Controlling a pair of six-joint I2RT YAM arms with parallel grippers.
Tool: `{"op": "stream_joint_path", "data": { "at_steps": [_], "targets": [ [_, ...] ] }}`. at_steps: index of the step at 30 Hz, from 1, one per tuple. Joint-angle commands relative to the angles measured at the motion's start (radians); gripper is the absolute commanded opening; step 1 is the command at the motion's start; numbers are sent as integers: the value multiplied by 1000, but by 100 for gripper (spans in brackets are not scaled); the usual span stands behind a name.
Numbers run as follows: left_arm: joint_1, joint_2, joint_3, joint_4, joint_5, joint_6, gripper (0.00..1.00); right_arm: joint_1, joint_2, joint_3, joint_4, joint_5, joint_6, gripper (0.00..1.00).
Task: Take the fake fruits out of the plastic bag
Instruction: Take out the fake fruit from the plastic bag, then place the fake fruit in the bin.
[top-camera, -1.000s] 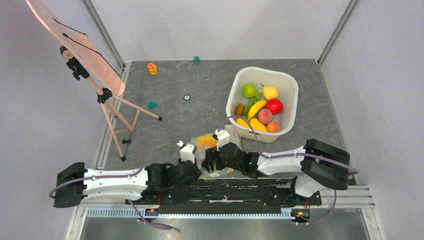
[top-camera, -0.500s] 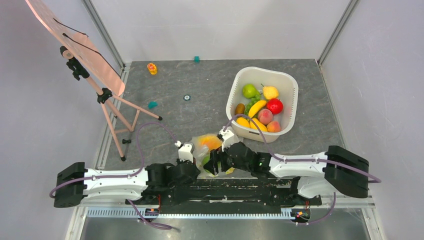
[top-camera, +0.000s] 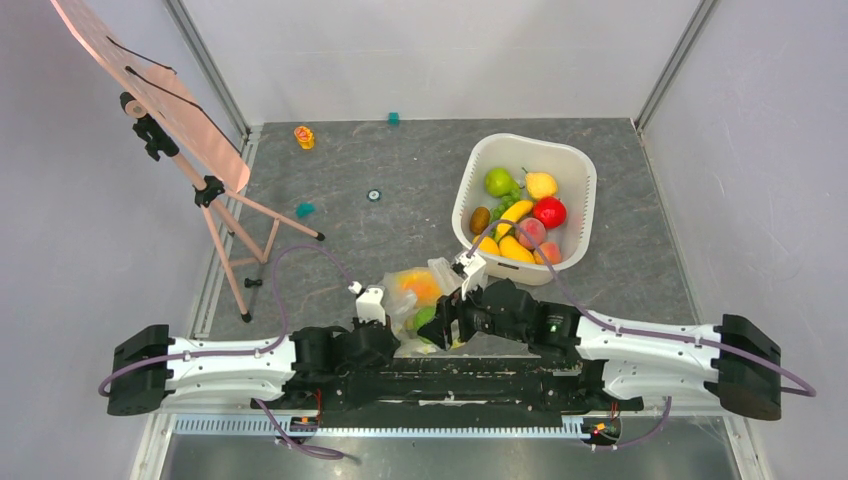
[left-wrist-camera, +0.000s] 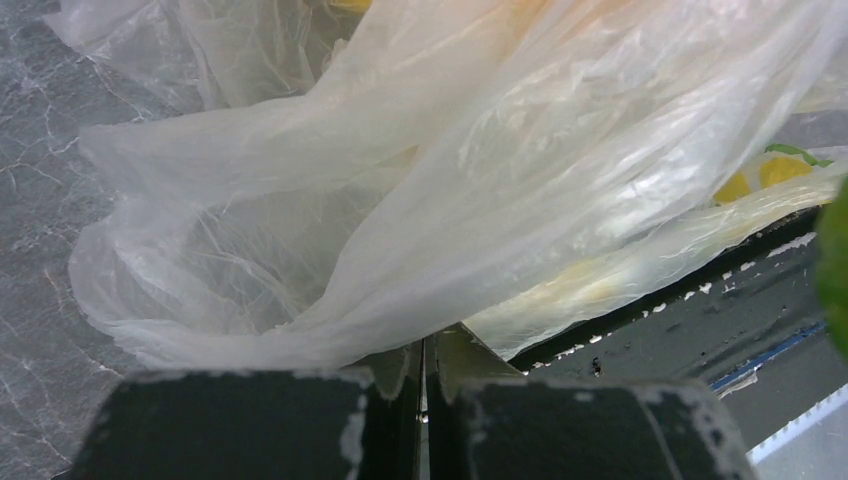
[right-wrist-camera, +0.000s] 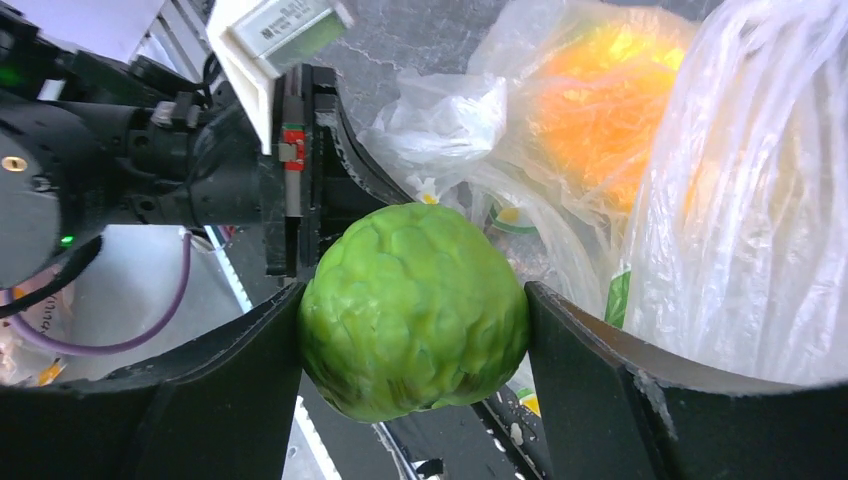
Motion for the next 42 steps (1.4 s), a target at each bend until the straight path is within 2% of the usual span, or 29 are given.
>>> {"op": "stream_joint_path", "data": {
  "at_steps": [1,7,12,18,23,30,36,42],
  "targets": [
    [-4,-40,18,-10,-58,3,2,-22,-85,97,-68,-2,-40,49],
    [-3,-138,10,26,-51,101,2,-192,-172,195,-168,-70,-99,47],
    [-3,-164,1,21,-56,114,4,-395,-156,290,-287,-99,-188,46],
    [-3,-137,-4,33,-50,93,2,-629,-14,380,-346,-31,-310,44],
    [-3,-108,2,52,-45,86,2,-764,206,476,-309,-44,-378,44],
    [-3,-84,14,59,-41,88,2,-817,508,625,-240,-106,-457,44],
    [-4,-90,13,66,-36,83,2,-824,637,697,-179,-96,-491,44],
    [-4,-104,-1,74,-30,67,2,-829,708,727,-185,-80,-495,57]
  ]
}}
